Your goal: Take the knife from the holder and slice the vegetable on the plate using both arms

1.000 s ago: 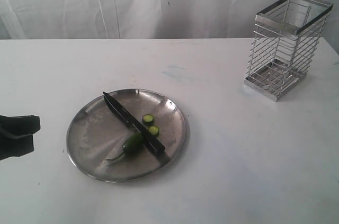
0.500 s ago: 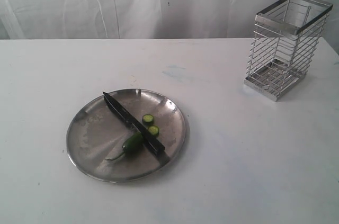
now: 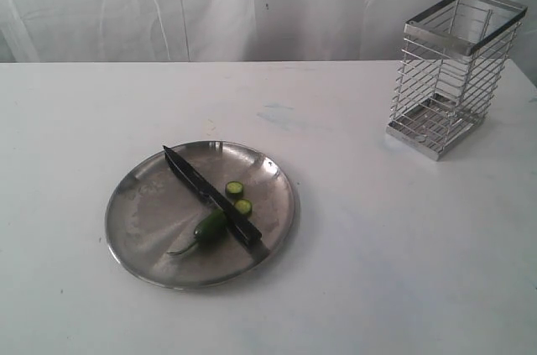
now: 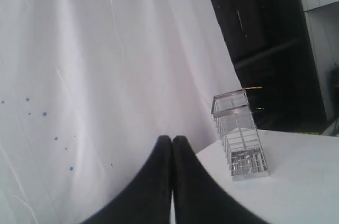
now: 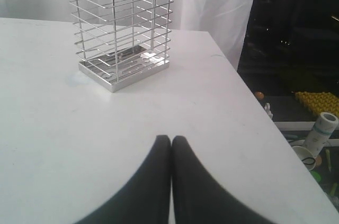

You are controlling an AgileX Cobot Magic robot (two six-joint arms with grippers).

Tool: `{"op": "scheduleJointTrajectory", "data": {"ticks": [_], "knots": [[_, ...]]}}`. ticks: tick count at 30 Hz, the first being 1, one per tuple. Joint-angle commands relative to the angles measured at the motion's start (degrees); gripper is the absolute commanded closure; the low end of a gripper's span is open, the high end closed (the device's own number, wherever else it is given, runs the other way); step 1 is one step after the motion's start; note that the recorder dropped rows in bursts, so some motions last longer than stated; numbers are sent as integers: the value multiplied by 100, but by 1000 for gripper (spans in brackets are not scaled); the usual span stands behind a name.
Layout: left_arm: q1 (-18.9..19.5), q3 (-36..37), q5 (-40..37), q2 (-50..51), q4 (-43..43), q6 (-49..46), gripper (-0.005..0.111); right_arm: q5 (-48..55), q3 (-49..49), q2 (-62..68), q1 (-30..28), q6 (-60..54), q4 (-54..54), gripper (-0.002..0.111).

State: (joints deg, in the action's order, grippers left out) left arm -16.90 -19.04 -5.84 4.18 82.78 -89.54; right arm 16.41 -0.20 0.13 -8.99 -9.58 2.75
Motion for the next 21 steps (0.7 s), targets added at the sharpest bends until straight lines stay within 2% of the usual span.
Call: {"op": "scheduleJointTrajectory", "data": {"ticks": [1, 3, 5, 6, 7, 8, 11, 15, 18, 21], "knots": [[-45, 27, 55, 202, -1953, 1757, 107, -15, 20, -13, -13, -72, 36, 108], [-45, 27, 43, 269, -5157, 5543, 107, -15, 20, -13, -13, -72, 36, 108], [-45, 53, -103, 329, -8954, 9632, 107, -15, 20, -13, -13, -72, 36, 108], [-45, 115, -155, 351, -10284, 11072, 107, -15, 20, -13, -13, -72, 36, 108], [-45, 193, -168, 355, -11200, 11889, 107, -15, 20, -13, -13, -72, 36, 108], [-45, 306, -262, 355, -11608, 12521, 107, -15, 20, -13, -13, -72, 36, 108], [-45, 673, -797, 327, -11215, 12648, 107, -15, 20, -13, -13, -72, 36, 108], [11, 1234, -1325, 319, -10199, 11866, 107, -15, 20, -13, -13, -72, 36, 108], [227, 1467, -1148, 319, -9815, 11377, 107, -15, 20, -13, -13, -72, 36, 108], [439, 1522, -599, 319, -9620, 10987, 107, -15, 20, -13, -13, -72, 36, 108]]}}
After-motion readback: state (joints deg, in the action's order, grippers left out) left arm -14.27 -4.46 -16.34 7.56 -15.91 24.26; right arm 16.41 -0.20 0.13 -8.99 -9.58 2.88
